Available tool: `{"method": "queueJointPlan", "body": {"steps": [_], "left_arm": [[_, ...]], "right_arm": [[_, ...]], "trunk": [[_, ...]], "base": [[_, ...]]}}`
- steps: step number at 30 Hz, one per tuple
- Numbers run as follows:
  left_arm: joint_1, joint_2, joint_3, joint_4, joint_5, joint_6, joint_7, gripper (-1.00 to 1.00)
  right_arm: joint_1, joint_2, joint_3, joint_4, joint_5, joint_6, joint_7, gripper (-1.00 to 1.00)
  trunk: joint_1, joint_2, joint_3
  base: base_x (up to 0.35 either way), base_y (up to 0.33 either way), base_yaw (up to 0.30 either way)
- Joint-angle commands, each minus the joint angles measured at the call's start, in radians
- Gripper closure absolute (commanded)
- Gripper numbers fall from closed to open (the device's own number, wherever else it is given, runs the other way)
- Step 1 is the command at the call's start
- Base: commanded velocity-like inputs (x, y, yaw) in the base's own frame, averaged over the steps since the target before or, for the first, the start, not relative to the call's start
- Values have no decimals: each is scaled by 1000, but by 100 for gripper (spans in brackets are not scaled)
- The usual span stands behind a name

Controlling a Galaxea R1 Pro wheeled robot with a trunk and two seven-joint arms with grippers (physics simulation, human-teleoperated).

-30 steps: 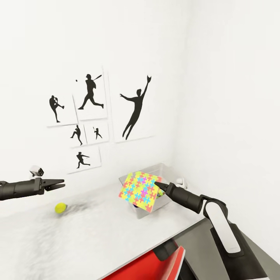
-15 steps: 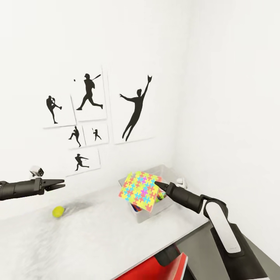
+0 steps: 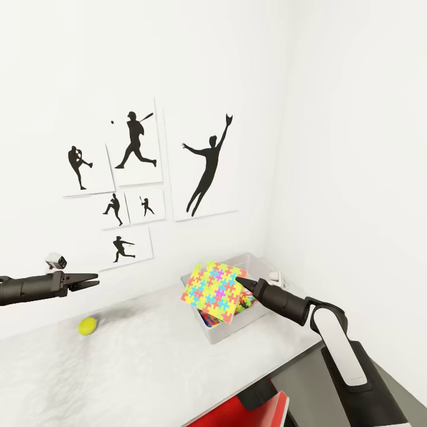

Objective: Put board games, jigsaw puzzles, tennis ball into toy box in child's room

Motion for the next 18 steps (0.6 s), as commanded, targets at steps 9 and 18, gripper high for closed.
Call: {"method": "queueJointPlan", "body": {"steps": [9,18], "left_arm": [[0,-1,-1,0,0,11,-4,-100],[0,-31,-1,0,0,11,-4,-100]], "right_arm": [[-10,14,-2,22,8,-3,0,100],[-495,20,-8,585,5,7,-24,100]], "trunk": [[0,-1,0],[0,-1,0]], "base": [[0,0,0],[0,0,0]]}}
